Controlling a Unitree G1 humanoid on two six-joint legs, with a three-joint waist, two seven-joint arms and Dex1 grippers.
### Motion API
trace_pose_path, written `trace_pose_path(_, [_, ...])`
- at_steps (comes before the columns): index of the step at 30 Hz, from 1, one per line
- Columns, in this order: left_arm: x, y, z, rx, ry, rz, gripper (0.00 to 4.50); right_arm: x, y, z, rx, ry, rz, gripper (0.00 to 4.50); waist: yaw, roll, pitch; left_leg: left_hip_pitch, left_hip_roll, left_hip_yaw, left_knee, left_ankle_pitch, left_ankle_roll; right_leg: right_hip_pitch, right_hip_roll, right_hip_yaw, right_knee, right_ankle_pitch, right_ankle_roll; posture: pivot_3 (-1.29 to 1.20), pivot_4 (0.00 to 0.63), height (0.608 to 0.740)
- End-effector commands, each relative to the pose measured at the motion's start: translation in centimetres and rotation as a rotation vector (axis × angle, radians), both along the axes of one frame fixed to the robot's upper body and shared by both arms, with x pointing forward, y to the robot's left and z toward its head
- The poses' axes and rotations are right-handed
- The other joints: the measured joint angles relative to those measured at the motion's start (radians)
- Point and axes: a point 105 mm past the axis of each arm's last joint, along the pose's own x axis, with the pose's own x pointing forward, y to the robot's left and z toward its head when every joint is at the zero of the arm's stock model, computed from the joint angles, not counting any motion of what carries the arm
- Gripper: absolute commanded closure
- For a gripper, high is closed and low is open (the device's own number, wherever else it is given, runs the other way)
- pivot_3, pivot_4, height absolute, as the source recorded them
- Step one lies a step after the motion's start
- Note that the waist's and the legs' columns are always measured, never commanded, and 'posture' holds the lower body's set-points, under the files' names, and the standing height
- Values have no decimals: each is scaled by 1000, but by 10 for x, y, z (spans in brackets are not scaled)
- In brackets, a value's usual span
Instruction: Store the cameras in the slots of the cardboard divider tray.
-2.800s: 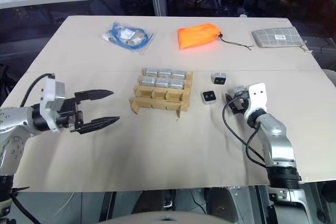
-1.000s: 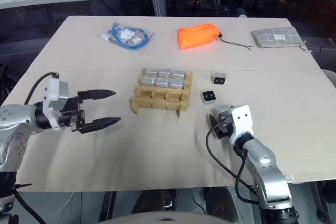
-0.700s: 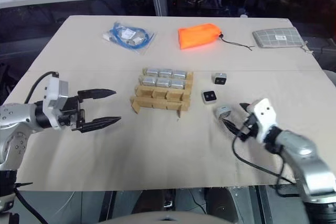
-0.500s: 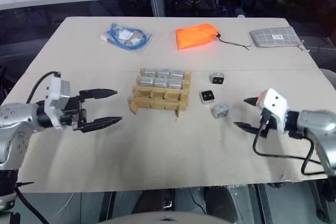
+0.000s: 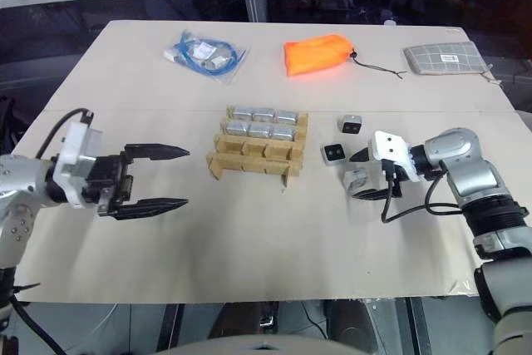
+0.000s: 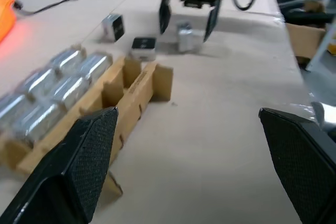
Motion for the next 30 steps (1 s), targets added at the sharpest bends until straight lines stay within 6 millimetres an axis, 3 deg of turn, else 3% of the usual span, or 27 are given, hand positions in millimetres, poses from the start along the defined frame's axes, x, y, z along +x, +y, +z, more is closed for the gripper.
trace_pose_path(1, [-4, -5, 21, -1, -55, -52, 0, 2, 0, 13, 1, -31, 39, 844, -2, 0, 0, 0, 0, 0, 0, 0, 0, 0, 0, 0, 0, 0, 0, 0, 150, 740])
trace_pose_path(7, [-3, -6, 21, 9, -52, -67, 0, 5, 1, 15, 14, -47, 32, 3718, -8, 1, 1, 0, 0, 0, 0, 0, 0, 0, 0, 0, 0, 0, 0, 0, 150, 740])
trace_pose_path(10, [-2, -4, 17, 10, -42, -56, 0, 6, 1, 20, 37, -52, 20, 3740, -8, 1, 1, 0, 0, 1, 0, 0, 0, 0, 0, 0, 0, 0, 0, 0, 150, 740])
trace_pose_path(15, [4, 10, 9, 29, -43, 42, 0, 12, 23, 38, 142, -99, -31, 3740, -10, 2, 1, 1, 0, 1, 0, 0, 0, 0, 1, 1, 1, 0, 0, 0, 150, 740])
trace_pose_path(21, [7, 37, -2, 29, -23, 169, 0, 8, 109, 79, 357, -143, -28, 3740, -17, 2, 2, 1, 2, 3, 0, 0, -1, -3, 1, 2, 3, 0, 0, 0, 150, 740])
trace_pose_path(25, [12, 55, 2, 34, -40, 233, 0, 12, 164, 99, 447, -153, -30, 3740, -10, 3, 2, 0, 2, 3, 0, 0, -1, -3, 1, 2, 4, 0, 0, 0, 150, 740])
trace_pose_path(30, [15, 68, 6, 50, -52, 264, 0, 21, 213, 102, 419, -199, 11, 3740, -7, 2, 2, 0, 1, 3, 0, 0, -1, -3, 0, 1, 3, 0, 0, 0, 150, 740])
